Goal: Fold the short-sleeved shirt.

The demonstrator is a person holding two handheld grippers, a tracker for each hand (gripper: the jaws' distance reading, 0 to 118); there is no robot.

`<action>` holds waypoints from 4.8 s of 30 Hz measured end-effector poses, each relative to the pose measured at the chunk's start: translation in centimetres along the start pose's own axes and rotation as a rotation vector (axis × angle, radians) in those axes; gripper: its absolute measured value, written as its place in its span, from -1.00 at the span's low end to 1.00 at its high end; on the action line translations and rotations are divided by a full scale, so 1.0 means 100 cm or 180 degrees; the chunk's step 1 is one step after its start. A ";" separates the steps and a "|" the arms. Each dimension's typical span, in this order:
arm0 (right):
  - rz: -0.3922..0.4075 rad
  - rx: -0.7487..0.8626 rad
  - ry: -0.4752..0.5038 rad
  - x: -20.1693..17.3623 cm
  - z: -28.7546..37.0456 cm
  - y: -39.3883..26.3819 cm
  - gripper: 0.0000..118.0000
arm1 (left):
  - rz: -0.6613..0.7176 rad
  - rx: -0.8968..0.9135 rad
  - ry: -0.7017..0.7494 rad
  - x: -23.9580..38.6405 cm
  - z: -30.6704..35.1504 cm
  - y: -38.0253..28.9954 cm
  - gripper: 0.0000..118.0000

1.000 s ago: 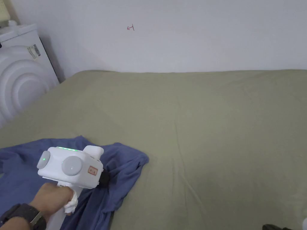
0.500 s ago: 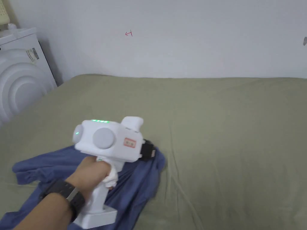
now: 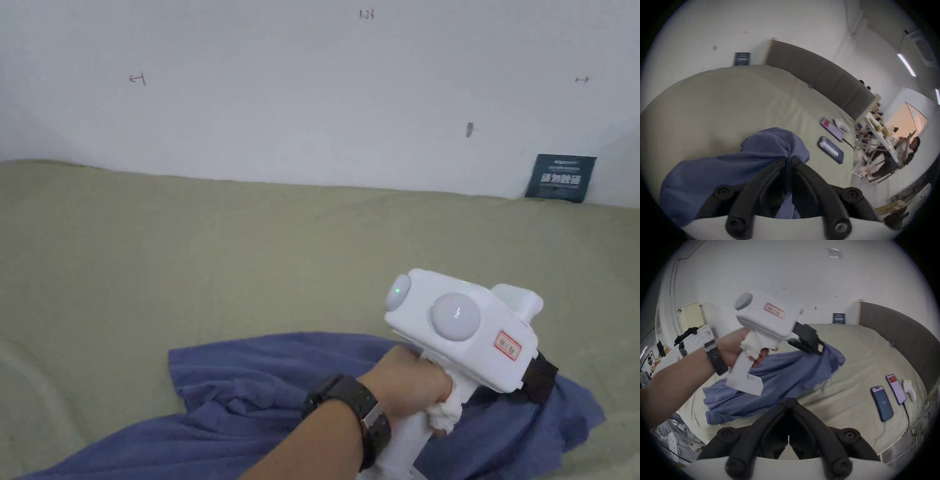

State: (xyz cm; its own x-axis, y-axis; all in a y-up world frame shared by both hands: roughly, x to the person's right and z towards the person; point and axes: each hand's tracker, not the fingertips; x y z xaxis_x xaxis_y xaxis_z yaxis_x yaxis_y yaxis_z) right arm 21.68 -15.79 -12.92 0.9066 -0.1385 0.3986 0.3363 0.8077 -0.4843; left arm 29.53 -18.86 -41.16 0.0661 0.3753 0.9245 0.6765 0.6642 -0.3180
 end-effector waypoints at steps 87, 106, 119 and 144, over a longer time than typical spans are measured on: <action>-0.0186 -0.0038 0.0265 0.074 -0.121 0.173 -0.87 | 0.1616 0.1426 0.2174 -0.085 0.370 -0.226 -0.93; 0.0107 0.0774 0.0056 0.050 -0.113 0.332 -0.87 | 0.1171 0.1867 0.2425 -0.100 0.470 -0.089 -0.93; -0.0219 0.1024 0.0194 0.084 -0.127 0.389 -0.87 | 0.1074 0.2050 0.2448 -0.142 0.501 -0.065 -0.93; -0.0348 0.0397 0.0582 0.124 -0.135 0.220 -0.87 | 0.1370 0.1613 0.1910 -0.114 0.415 -0.240 -0.93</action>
State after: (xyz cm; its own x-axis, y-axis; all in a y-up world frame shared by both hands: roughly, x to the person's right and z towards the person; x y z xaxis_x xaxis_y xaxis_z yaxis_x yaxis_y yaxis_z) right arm 43.74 -7.48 -29.11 0.9014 -0.3212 0.2902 0.4111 0.8451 -0.3416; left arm -17.90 -12.33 -52.81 0.7081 0.3509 0.6128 0.1089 0.8031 -0.5858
